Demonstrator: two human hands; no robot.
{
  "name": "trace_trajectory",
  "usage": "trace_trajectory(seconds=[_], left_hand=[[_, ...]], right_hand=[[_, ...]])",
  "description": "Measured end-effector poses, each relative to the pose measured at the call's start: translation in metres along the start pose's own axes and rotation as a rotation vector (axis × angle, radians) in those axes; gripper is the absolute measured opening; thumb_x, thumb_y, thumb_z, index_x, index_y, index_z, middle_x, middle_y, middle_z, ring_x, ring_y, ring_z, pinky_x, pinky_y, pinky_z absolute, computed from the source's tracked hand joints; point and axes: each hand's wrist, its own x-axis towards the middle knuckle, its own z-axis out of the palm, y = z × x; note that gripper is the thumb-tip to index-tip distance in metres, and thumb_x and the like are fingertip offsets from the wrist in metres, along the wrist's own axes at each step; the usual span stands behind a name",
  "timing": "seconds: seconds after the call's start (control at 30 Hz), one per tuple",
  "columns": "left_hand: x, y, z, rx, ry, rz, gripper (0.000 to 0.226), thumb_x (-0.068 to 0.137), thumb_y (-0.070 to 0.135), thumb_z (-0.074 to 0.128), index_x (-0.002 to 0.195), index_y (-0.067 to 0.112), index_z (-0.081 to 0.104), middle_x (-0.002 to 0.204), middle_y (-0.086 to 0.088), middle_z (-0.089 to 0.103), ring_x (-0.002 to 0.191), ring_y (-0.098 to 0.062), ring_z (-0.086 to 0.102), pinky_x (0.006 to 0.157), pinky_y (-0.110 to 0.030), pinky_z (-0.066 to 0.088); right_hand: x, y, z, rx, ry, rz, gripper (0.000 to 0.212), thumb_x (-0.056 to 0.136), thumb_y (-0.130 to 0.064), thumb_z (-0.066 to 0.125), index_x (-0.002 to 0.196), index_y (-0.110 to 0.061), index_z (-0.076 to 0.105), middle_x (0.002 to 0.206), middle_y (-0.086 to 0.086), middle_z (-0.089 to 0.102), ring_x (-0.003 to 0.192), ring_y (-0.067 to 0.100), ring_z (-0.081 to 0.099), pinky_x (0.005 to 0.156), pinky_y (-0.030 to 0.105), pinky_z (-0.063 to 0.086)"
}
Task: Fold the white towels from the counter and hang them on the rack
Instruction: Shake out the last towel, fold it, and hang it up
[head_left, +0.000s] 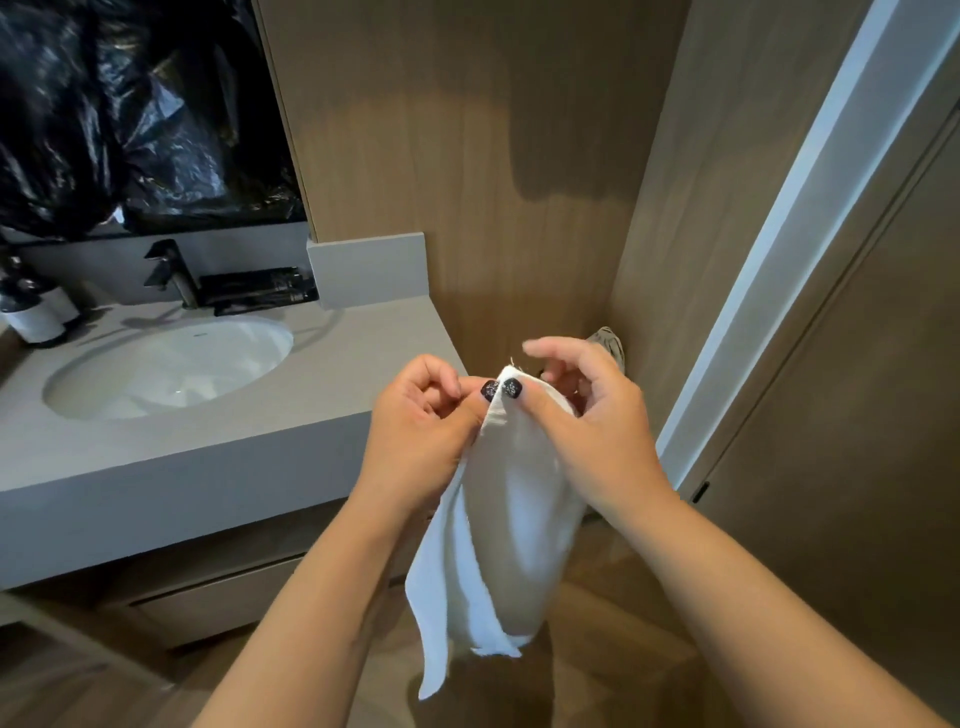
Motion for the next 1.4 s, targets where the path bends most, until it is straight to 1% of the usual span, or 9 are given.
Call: trace_trajectory(seconds=[0.13,0.3,0.57,0.7,0.83,0.9,1.0,1.27,1.4], left_hand=[[0.017,0.002,-0.014,0.030,0.048,0.036,0.029,0.087,-0.005,0.067,0.075,0.012,0.046,0.077,-0.004,0.075,0.065,-0.014,0.066,0.059,-0.024,0.055],[0.048,-0.013,-0.035,0.062,0.097,0.075,0.023,0.085,-0.008,0.066,0.079,0.013,0.060,0.077,0.004,0.073,0.075,-0.011,0.068,0.070,-0.023,0.055],[0.102,-0.079,-0.123,0.591,-0.102,0.070,0.048,0.087,-0.008,0.049,0.093,0.030,0.077,0.089,0.016,0.073,0.087,-0.005,0.066,0.074,-0.021,0.050],[0.126,-0.086,-0.152,0.418,-0.126,0.022,0.024,0.083,0.037,0.053,0.089,0.030,0.075,0.086,0.016,0.068,0.085,-0.003,0.061,0.077,-0.017,0.042],[0.152,-0.086,-0.173,0.646,-0.160,0.126,0.049,0.078,0.070,0.056,0.110,0.036,0.070,0.104,0.023,0.062,0.102,0.001,0.058,0.084,-0.017,0.045],[0.168,-0.085,-0.181,0.709,-0.081,0.163,0.019,0.091,0.058,0.052,0.091,0.046,0.066,0.093,0.026,0.058,0.090,-0.001,0.057,0.075,-0.021,0.044],[0.189,-0.084,-0.193,0.749,-0.045,0.207,0.040,0.103,0.032,0.042,0.063,0.033,0.044,0.073,0.016,0.046,0.065,-0.009,0.044,0.061,-0.026,0.033],[0.201,-0.113,-0.222,0.718,-0.118,0.050,0.029,0.102,0.025,0.049,0.080,0.032,0.068,0.090,0.011,0.058,0.082,-0.003,0.056,0.074,-0.018,0.044],[0.199,-0.141,-0.228,0.806,-0.137,-0.035,0.023,0.101,0.025,0.052,0.091,0.024,0.072,0.094,0.003,0.061,0.087,-0.008,0.058,0.084,-0.029,0.048]], right_hand=[[0.025,-0.001,0.013,-0.120,-0.134,-0.063,0.004,0.089,-0.022,0.071,0.088,-0.026,0.071,0.097,-0.003,0.056,0.090,0.000,0.055,0.075,0.010,0.042],[0.053,0.012,0.048,-0.241,-0.063,-0.215,0.012,0.090,-0.022,0.061,0.086,-0.011,0.062,0.097,-0.003,0.049,0.093,0.003,0.049,0.078,0.011,0.038],[0.111,0.022,0.110,-0.288,-0.007,-0.239,0.008,0.097,-0.013,0.056,0.089,-0.012,0.054,0.078,-0.015,0.049,0.071,0.000,0.050,0.067,0.009,0.036],[0.138,0.023,0.138,-0.331,0.040,-0.258,0.013,0.098,-0.012,0.056,0.087,-0.014,0.050,0.066,-0.016,0.041,0.060,0.003,0.045,0.059,0.011,0.034],[0.158,0.023,0.164,-0.347,0.077,-0.275,0.015,0.097,-0.013,0.056,0.084,-0.014,0.049,0.060,-0.011,0.040,0.056,0.008,0.043,0.055,0.011,0.033],[0.166,0.021,0.175,-0.340,0.090,-0.267,0.016,0.097,-0.013,0.057,0.084,-0.014,0.049,0.061,-0.010,0.042,0.057,0.008,0.043,0.055,0.011,0.033],[0.182,0.019,0.182,-0.292,0.099,-0.238,0.015,0.097,-0.014,0.057,0.083,-0.014,0.050,0.062,-0.010,0.044,0.055,0.005,0.042,0.054,0.012,0.032],[0.236,0.018,0.173,-0.204,0.082,-0.175,0.013,0.097,-0.018,0.056,0.086,-0.012,0.053,0.070,-0.012,0.049,0.061,0.001,0.043,0.057,0.015,0.035],[0.263,0.016,0.154,-0.163,0.135,-0.168,0.012,0.098,-0.018,0.055,0.087,-0.014,0.053,0.076,-0.012,0.052,0.063,-0.005,0.047,0.058,0.008,0.037]])
